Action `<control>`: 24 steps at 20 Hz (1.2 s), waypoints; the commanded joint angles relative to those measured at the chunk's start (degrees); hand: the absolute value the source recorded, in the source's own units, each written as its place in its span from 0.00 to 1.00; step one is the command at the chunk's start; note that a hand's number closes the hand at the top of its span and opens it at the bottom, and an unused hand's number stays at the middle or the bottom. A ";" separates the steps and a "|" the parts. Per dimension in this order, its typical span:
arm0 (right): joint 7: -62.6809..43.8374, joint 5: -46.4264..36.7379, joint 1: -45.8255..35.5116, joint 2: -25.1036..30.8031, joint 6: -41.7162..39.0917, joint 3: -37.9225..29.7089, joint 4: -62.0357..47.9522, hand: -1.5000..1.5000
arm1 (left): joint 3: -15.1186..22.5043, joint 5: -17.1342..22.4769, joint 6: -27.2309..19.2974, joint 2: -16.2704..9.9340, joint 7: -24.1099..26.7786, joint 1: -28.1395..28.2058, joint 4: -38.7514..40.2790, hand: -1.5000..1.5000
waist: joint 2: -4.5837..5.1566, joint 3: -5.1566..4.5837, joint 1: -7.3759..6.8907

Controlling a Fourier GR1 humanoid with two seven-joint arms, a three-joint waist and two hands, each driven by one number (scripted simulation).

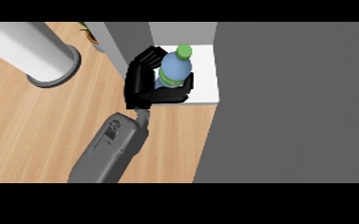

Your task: Pick up the bottled water, place it into the cabinet and close the cabinet

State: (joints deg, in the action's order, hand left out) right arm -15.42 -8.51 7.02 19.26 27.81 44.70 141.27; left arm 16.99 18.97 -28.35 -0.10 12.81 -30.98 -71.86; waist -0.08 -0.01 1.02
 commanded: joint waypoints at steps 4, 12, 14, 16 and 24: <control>-0.78 -2.33 1.47 0.90 -1.00 0.12 4.75 0.00 | -3.51 0.01 0.31 0.10 1.61 -9.89 13.76 1.00 | 0.14 0.00 -0.01; -2.02 1.39 0.45 2.80 -1.81 -4.23 6.92 0.00 | -6.75 -2.03 -2.54 0.10 3.28 -21.72 29.58 1.00 | 0.41 -0.01 0.50; -0.69 -0.12 3.35 3.35 -1.27 -1.54 6.98 0.00 | -7.25 -2.16 -2.28 -0.32 4.62 -20.38 31.17 1.00 | 0.22 0.00 0.29; -0.74 -2.05 2.28 2.56 -1.10 0.60 6.12 0.00 | -8.52 -1.71 -3.97 0.09 5.15 -25.07 36.35 1.00 | 0.33 -0.02 0.80; 1.50 1.74 4.31 5.87 -2.27 -1.34 7.98 0.00 | -5.81 -3.74 -9.59 0.10 7.67 -30.32 49.19 1.00 | 0.65 0.00 2.09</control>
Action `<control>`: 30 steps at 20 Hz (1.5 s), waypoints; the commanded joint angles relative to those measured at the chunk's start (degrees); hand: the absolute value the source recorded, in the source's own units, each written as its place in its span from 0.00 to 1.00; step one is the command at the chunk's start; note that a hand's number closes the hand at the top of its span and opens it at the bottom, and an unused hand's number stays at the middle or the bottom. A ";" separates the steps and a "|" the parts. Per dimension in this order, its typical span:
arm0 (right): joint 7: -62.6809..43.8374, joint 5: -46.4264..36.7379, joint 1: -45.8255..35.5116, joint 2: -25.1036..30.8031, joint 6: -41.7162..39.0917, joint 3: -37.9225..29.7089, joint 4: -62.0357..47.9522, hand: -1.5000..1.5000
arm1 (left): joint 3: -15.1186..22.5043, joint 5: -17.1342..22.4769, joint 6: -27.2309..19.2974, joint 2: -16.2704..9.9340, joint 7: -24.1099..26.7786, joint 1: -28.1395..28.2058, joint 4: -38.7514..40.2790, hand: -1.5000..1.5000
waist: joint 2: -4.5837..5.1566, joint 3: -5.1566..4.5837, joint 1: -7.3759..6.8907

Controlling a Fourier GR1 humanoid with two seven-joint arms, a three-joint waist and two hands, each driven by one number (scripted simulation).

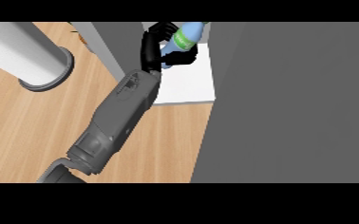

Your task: Pick up the bottled water, place it into the cabinet and close the cabinet

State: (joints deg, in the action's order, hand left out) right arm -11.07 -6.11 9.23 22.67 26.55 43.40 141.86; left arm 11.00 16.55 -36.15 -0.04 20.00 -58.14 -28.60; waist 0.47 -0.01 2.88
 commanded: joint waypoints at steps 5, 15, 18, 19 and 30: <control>-0.44 -3.59 4.28 1.20 0.77 4.82 6.06 0.00 | -2.25 -1.34 -1.18 -0.25 0.13 -6.72 11.87 1.00 | -0.02 -0.03 0.26; 3.39 1.04 2.70 1.69 -0.42 1.63 2.40 0.00 | -3.83 -0.51 -4.74 0.03 8.29 -5.00 19.43 1.00 | 0.78 0.02 1.65; 2.25 0.29 2.82 2.13 -0.10 1.89 4.67 0.00 | -4.46 -0.82 -3.08 -0.34 9.84 -4.22 20.53 0.00 | 0.68 -0.04 1.19; -0.74 -0.16 0.89 1.59 0.72 0.07 4.15 0.00 | -3.24 -2.31 -5.66 -0.28 9.35 -4.96 22.14 0.00 | 0.87 -0.10 1.27; 4.29 1.92 2.41 4.62 -1.57 -0.28 2.87 0.00 | -1.65 -4.69 -10.38 0.00 8.06 -5.30 24.98 0.00 | 1.11 -0.05 2.31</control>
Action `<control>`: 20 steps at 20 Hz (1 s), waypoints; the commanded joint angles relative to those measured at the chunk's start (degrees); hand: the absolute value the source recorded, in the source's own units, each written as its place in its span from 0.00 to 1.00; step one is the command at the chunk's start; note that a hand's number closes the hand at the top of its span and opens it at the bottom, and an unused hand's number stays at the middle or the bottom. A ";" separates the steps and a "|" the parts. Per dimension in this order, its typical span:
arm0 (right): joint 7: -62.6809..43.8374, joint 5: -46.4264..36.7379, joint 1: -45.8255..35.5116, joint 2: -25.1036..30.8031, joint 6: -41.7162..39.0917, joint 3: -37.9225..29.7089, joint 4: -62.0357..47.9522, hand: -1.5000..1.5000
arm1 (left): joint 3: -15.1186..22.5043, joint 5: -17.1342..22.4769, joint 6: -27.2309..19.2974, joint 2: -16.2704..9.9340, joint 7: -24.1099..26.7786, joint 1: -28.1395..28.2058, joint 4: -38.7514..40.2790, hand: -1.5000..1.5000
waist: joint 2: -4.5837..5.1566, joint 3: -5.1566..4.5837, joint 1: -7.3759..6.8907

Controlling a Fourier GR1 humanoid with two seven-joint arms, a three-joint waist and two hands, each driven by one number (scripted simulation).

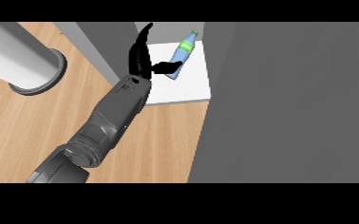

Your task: Pick up the bottled water, place it into the cabinet and close the cabinet

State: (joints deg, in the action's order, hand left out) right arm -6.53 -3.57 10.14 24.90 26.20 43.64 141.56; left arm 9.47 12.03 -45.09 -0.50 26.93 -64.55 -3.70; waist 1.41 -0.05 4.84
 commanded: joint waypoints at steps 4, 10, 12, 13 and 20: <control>-1.47 -1.26 0.88 1.12 -0.29 0.99 4.48 0.00 | -1.43 0.57 -0.48 -1.37 1.57 0.63 -0.26 0.00 | 0.20 -0.11 0.05; -0.28 -1.13 3.18 2.10 0.02 2.63 5.83 0.00 | -3.03 1.76 7.10 0.19 8.10 3.40 -4.00 0.00 | -0.20 -0.10 0.10; -1.13 -0.46 1.47 1.03 0.76 0.98 4.64 0.00 | -4.53 3.47 12.03 -0.03 9.24 0.68 -7.74 1.00 | -0.43 -0.13 -0.80; -2.52 -1.36 0.93 1.27 0.64 2.02 5.13 0.00 | -5.06 4.19 13.14 0.48 10.48 1.39 -8.35 1.00 | -0.42 -0.18 -0.63; -3.33 -2.85 2.81 2.59 1.51 2.63 6.45 0.00 | -6.46 8.17 26.07 0.49 14.57 4.13 -12.80 1.00 | -1.34 -0.06 -2.35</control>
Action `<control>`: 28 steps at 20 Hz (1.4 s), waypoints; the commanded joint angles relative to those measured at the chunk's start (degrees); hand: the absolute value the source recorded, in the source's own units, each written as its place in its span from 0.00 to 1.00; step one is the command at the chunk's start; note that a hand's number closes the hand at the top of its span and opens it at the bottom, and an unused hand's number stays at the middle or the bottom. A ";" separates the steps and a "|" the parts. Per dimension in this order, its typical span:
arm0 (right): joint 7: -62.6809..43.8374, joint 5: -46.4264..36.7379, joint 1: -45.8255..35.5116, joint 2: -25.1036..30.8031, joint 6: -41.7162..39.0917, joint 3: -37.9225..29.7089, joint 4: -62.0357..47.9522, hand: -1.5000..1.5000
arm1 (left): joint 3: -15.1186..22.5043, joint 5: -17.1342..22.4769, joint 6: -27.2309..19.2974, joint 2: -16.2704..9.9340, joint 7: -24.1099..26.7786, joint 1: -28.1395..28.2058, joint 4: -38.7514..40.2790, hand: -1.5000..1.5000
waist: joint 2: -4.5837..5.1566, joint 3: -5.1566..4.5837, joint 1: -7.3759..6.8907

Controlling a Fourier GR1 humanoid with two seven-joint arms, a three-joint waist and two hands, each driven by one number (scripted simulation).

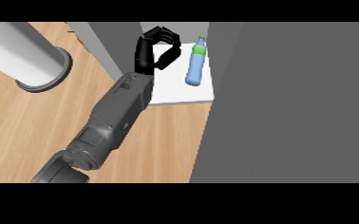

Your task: Pick up the bottled water, place it into the cabinet and close the cabinet

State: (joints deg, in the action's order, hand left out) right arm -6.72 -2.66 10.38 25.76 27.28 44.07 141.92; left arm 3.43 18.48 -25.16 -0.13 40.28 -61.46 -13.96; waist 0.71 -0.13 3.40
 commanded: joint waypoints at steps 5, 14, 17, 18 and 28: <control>-1.79 -0.98 3.03 2.58 0.66 -1.89 5.57 0.00 | -0.02 3.60 13.59 0.14 -1.89 1.78 -6.56 1.00 | -0.90 0.14 -2.55; -6.27 -6.99 1.28 2.88 3.57 1.85 7.10 0.00 | 8.29 9.35 20.63 0.13 -7.54 14.62 -22.36 1.00 | -1.83 0.06 -3.92; -4.43 -4.50 1.89 4.52 3.26 -0.44 6.80 0.00 | 8.92 9.32 21.39 -0.32 -7.61 21.78 -30.64 1.00 | -1.90 0.11 -5.12; -1.60 -6.68 3.37 3.64 4.47 1.85 4.45 0.00 | 10.09 9.91 20.72 0.14 -8.19 24.60 -33.06 1.00 | -1.87 0.12 -4.65; -4.84 -1.53 -0.25 8.31 0.31 -0.63 6.12 1.00 | 17.61 10.08 20.15 -6.24 -15.29 50.04 -65.63 1.00 | -1.64 0.14 -5.55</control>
State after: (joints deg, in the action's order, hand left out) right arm -8.68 -3.27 9.68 31.65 29.57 42.95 142.39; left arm 18.46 28.74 -4.40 -3.59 26.81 -21.63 -67.66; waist -1.00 0.02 -1.97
